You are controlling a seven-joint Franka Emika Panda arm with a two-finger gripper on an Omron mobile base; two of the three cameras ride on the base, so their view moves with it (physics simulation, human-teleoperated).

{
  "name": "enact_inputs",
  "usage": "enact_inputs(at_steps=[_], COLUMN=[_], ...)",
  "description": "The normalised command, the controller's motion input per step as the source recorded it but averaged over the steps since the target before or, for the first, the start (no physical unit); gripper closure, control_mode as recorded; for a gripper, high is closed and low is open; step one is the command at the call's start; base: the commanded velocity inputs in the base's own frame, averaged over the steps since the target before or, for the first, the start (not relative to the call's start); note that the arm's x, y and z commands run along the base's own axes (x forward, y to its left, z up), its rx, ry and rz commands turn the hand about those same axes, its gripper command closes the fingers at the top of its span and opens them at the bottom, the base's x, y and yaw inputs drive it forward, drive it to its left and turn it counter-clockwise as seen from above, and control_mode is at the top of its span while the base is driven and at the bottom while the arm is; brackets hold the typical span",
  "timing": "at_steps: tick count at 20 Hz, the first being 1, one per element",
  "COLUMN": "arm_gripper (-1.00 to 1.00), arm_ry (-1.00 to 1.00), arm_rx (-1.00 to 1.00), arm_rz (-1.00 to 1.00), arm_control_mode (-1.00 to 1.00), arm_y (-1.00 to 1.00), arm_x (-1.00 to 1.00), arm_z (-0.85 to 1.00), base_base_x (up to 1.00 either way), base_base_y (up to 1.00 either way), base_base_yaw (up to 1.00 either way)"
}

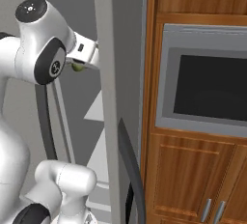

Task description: Take the sweet potato and cucumber out of the freezer and place them in the tupperware container on the counter. Then put the tupperware containing the vegetables back in the freezer.

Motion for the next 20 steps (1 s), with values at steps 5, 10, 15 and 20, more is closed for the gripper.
enact_inputs(at_steps=[5, 10, 15, 20], arm_gripper=[1.00, 1.00, 1.00, 1.00], arm_ry=[0.09, 0.16, 0.24, 0.10], arm_rx=[0.00, 0.00, 0.00, 0.00], arm_rz=[-0.05, 0.00, 0.00, 0.00], arm_control_mode=[-1.00, -1.00, -1.00, -1.00], arm_y=[0.11, 0.11, 0.07, 0.08], arm_x=[-0.80, -0.23, -0.01, -0.09], arm_z=[0.00, -0.02, -0.25, -0.23], base_base_x=[0.00, 0.00, 0.00, 0.00], base_base_y=[0.00, 0.00, 0.00, 0.00], base_base_yaw=[0.00, 0.00, 0.00, 0.00])
